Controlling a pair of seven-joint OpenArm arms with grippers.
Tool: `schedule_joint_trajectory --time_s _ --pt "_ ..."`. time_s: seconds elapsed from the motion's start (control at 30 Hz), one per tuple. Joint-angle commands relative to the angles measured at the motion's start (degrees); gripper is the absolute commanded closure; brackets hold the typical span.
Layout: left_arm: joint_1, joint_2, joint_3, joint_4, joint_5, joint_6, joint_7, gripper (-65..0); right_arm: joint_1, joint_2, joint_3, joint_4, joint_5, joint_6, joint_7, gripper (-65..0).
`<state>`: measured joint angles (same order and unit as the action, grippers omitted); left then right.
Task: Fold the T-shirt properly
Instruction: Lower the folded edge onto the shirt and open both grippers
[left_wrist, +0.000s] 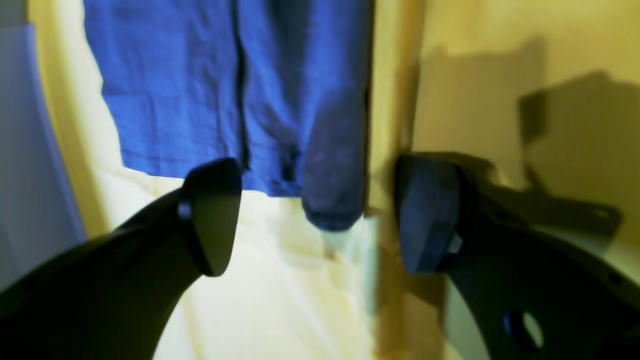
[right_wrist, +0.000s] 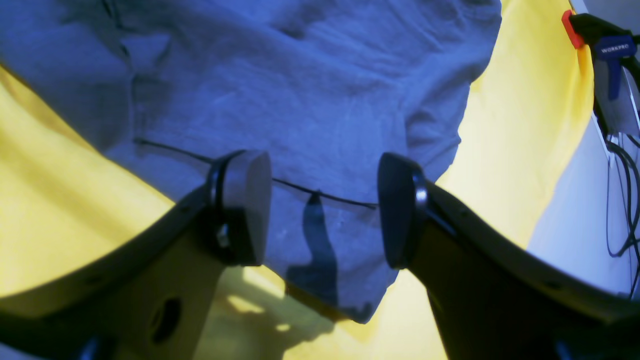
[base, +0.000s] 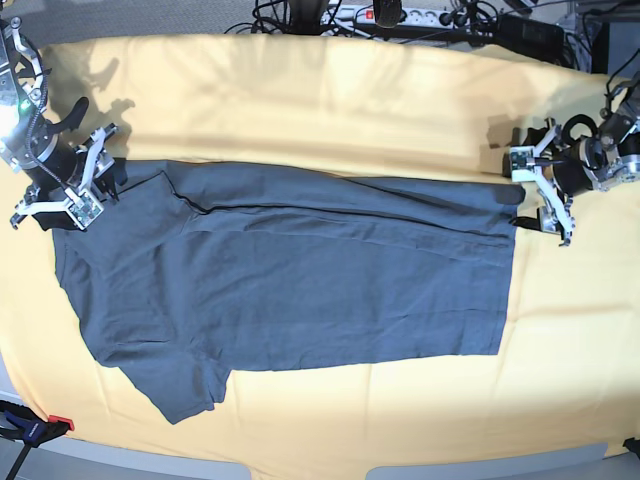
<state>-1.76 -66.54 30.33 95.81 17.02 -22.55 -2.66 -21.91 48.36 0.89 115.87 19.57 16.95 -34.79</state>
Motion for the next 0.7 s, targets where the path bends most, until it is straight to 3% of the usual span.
schedule_joint_trajectory --time_s 0.0,0.47,0.6,0.67 --pt "-0.9 -0.4 0.0 0.4 0.5 0.0 0.5 -47.9 0.5 1.0 0.8 0.9 0.0 -0.5 0.8 -36.0" --pt "-6.5 1.0 0.0 0.4 -2.9 -0.1 1.2 -47.9 0.5 1.0 0.8 0.9 -0.1 -0.5 0.8 -36.0" --pt "-6.5 0.8 0.0 0.4 -2.9 -4.3 1.2 -47.9 0.5 1.0 0.8 0.9 -0.1 -0.5 0.9 -36.0" --pt "-6.6 0.8 0.0 0.4 -2.0 -4.3 1.2 -47.2 0.5 1.0 0.8 0.9 -0.1 -0.5 0.9 -36.0"
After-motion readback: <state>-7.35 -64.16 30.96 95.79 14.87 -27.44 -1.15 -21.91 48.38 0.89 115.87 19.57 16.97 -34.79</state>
